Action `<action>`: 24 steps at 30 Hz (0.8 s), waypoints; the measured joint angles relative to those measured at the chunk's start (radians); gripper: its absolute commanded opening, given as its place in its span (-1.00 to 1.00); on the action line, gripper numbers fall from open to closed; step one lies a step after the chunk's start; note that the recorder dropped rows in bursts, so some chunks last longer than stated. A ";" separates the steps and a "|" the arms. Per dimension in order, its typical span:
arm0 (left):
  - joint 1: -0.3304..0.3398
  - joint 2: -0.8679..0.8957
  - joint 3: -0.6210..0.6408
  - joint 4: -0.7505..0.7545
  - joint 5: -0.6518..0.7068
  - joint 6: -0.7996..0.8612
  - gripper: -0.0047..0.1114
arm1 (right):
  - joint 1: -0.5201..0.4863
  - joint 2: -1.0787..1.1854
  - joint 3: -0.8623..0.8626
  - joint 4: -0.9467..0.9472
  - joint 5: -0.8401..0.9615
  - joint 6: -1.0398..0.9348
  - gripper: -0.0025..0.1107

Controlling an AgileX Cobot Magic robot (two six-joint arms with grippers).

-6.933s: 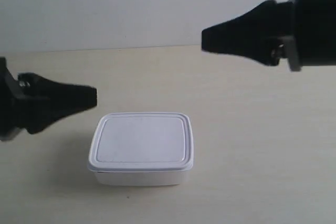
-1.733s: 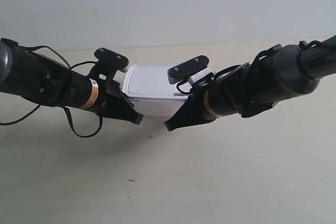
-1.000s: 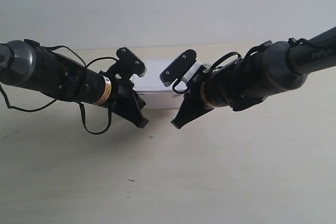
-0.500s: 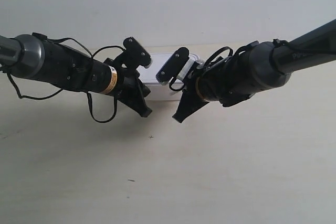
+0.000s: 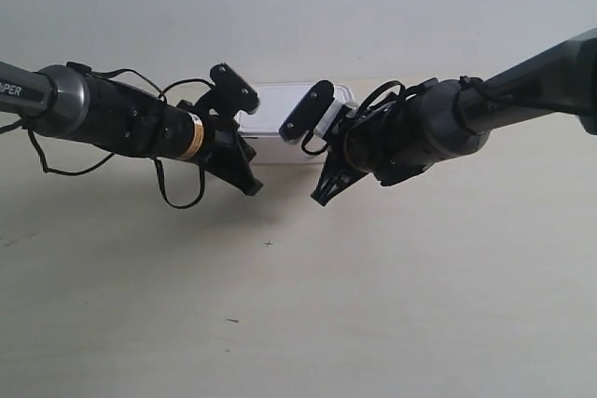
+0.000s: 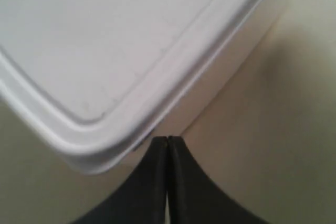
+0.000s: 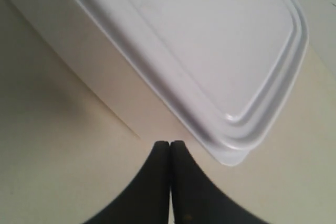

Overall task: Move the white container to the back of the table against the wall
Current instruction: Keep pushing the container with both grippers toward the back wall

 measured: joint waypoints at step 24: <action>0.029 0.125 -0.186 -0.043 -0.078 0.002 -0.92 | -0.043 0.106 -0.158 -0.002 -0.004 0.013 -0.96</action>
